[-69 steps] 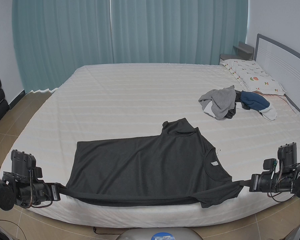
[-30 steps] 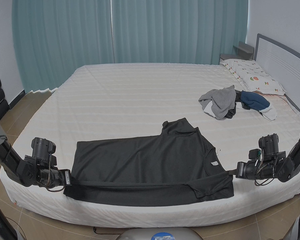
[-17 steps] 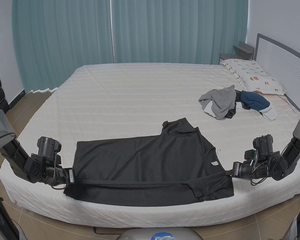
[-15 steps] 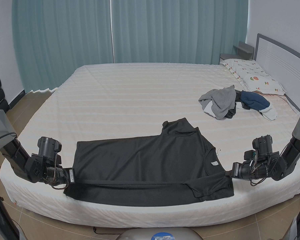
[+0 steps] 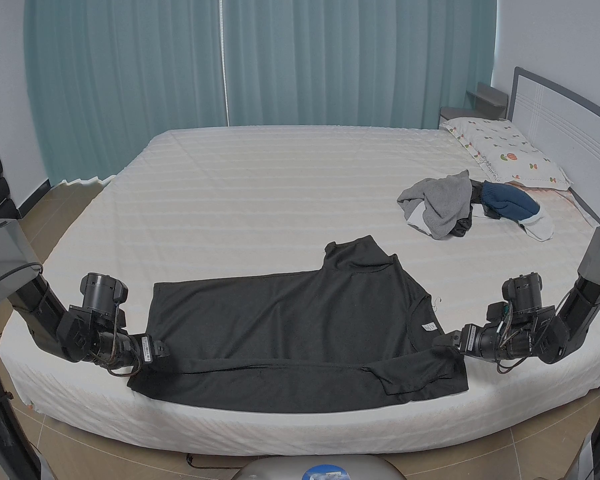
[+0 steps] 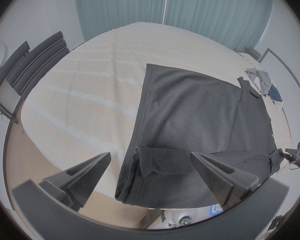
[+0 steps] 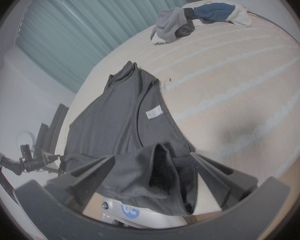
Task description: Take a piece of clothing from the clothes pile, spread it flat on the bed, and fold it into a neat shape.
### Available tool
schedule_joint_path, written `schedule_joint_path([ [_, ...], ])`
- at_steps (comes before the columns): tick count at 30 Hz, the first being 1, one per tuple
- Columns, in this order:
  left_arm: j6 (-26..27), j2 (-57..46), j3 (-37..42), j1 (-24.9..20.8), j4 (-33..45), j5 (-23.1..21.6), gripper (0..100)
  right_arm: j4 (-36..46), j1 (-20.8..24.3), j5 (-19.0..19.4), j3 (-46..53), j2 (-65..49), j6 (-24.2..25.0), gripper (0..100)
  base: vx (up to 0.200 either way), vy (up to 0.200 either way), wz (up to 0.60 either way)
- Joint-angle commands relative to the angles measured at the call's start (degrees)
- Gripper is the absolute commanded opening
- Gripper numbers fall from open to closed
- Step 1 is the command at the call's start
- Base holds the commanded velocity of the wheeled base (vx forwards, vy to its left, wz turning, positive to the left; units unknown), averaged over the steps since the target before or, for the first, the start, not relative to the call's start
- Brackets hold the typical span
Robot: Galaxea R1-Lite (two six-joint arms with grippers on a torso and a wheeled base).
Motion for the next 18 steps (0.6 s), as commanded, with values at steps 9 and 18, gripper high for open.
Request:
schedule_joint_path([
  [9,-4.4,-6.6,2.4,5.1,0.7,-10.1,100,-1.2,5.7,0.0,6.9,-8.3,20.3,100,0.0,0.0,0.0],
  [18,-7.5,-7.8,8.4,5.4,0.0,-19.9,100,-10.4,12.3,-1.5,14.3,-6.7,24.5,100,0.0,0.0,0.0],
])
